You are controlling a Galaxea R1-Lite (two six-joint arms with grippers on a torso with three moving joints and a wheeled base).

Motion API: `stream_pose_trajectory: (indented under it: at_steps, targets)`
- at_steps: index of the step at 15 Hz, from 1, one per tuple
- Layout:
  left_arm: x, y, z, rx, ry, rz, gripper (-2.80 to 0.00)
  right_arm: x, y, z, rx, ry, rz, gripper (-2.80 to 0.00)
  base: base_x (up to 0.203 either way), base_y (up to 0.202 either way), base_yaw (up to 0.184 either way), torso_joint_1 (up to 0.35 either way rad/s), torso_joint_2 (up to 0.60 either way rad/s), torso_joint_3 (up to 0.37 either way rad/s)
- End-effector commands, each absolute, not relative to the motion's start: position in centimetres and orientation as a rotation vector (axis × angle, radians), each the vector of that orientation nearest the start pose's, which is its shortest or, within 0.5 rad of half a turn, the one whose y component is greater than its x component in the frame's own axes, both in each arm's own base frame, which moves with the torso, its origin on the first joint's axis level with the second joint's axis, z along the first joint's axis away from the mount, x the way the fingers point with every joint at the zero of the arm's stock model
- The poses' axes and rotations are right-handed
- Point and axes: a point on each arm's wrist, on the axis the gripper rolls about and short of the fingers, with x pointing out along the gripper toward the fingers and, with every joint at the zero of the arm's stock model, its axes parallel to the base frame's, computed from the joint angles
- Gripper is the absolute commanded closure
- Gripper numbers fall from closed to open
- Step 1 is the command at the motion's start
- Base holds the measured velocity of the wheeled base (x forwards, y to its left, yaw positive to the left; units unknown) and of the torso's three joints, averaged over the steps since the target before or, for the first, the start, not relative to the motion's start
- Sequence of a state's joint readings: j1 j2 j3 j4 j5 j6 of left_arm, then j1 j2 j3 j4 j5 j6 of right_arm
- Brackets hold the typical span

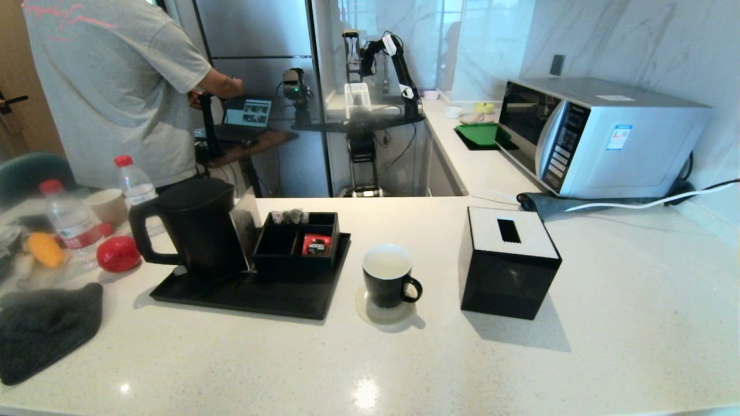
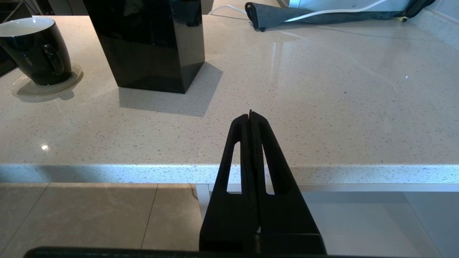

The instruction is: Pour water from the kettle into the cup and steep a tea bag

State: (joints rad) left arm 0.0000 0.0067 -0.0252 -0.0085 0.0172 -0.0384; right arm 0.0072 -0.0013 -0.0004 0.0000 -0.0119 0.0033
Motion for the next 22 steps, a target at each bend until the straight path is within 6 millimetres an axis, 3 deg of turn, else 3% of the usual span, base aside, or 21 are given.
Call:
stream_pose_trajectory:
  at_steps: [1, 3, 6, 9, 11, 15, 20, 21, 22]
  targets:
    - [-2.3, 0.0, 10.3, -0.040, -0.030, 0.020, 0.00, -2.3, 0.0, 7.5, 0.003, 0.000, -0.005, 0.00, 0.000, 0.000, 0.000, 0.000, 0.00, 0.000]
    - [-2.0, 0.2, 13.2, -0.040, -0.033, 0.073, 0.00, -2.3, 0.0, 7.5, 0.003, 0.000, -0.005, 0.00, 0.000, 0.000, 0.000, 0.000, 0.00, 0.000]
    - [0.1, 0.4, 16.7, -0.035, 0.039, 0.183, 0.00, -2.3, 0.0, 7.5, 0.003, 0.000, -0.005, 0.00, 0.000, 0.000, 0.000, 0.000, 0.00, 0.000]
    - [3.7, 0.6, 19.4, -0.022, 0.133, 0.271, 0.00, -2.3, 0.0, 7.5, 0.003, 0.000, -0.005, 0.00, 0.000, 0.000, 0.000, 0.000, 0.00, 0.000]
    - [6.6, 0.7, 20.1, -0.016, 0.169, 0.304, 0.00, -2.3, 0.0, 7.5, 0.003, 0.000, -0.005, 0.00, 0.000, 0.000, 0.000, 0.000, 0.00, 0.000]
    - [13.6, 2.1, 19.1, -0.017, 0.224, 0.408, 0.00, -2.3, 0.0, 7.5, 0.003, 0.000, -0.005, 0.00, 0.000, 0.000, 0.000, 0.000, 0.00, 0.000]
    - [20.2, 4.7, 14.0, -0.025, 0.227, 0.500, 0.00, -2.3, 0.0, 7.5, 0.003, 0.000, -0.005, 0.00, 0.000, 0.000, 0.000, 0.000, 0.00, 0.000]
    - [20.9, 5.2, 13.1, -0.022, 0.215, 0.512, -2.80, -2.3, 0.0, 7.5, 0.003, 0.000, -0.005, 0.00, 0.000, 0.000, 0.000, 0.000, 0.00, 0.000]
    - [21.5, 5.5, 12.2, -0.019, 0.207, 0.523, -2.80, -2.3, 0.0, 7.5, 0.003, 0.000, -0.005, 0.00, 0.000, 0.000, 0.000, 0.000, 0.00, 0.000]
